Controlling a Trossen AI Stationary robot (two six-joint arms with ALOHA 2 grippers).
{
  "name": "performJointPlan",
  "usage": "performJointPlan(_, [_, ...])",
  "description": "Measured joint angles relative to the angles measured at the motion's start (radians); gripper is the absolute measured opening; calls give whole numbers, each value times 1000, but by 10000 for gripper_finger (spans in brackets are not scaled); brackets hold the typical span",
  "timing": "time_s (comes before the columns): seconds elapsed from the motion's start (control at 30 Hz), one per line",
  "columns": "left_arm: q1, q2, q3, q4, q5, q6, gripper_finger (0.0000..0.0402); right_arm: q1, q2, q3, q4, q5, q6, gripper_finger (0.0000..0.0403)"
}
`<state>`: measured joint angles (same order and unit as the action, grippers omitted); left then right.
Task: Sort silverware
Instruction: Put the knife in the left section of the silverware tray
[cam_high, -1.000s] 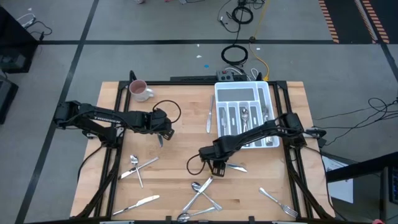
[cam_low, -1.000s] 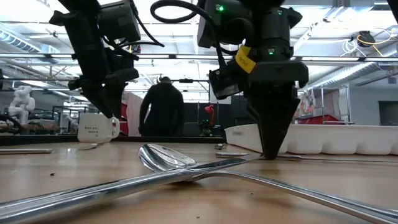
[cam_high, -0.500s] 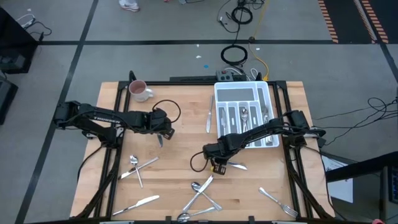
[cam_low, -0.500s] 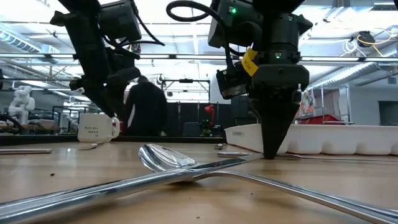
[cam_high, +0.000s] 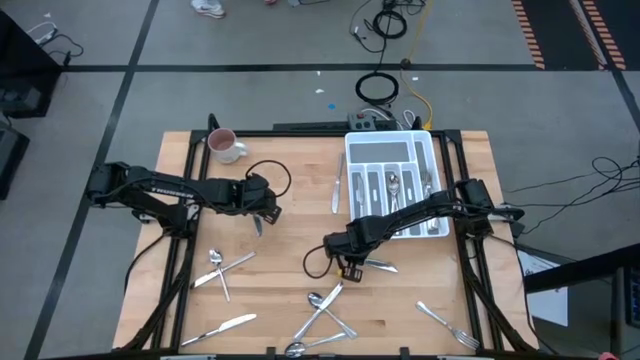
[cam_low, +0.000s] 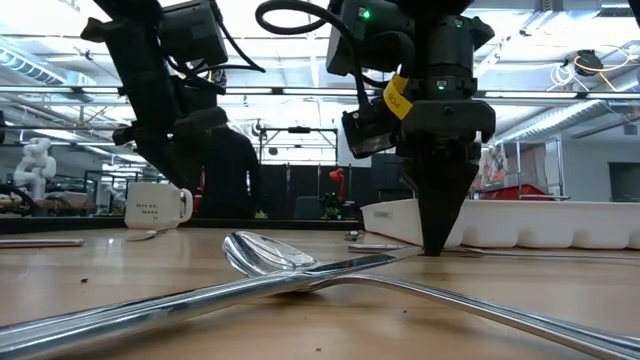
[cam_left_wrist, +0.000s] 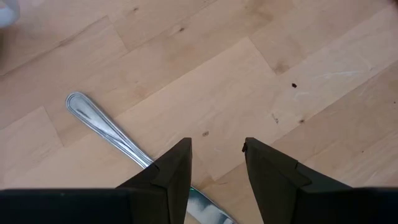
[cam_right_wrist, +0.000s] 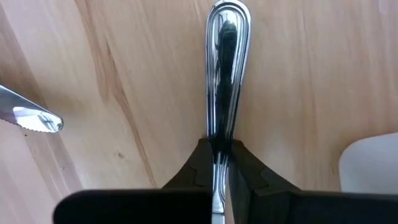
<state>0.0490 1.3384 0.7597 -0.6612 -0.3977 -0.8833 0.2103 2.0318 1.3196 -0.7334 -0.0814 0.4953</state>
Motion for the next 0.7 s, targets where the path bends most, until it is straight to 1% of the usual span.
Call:
performJointPlan(0.4, [0, 0, 0, -1, 0, 0, 155, 4, -67, 4, -20, 10, 52, 4])
performJointPlan(0.7, [0, 0, 0, -1, 0, 0, 155, 2, -96, 5, -36, 23, 45, 2])
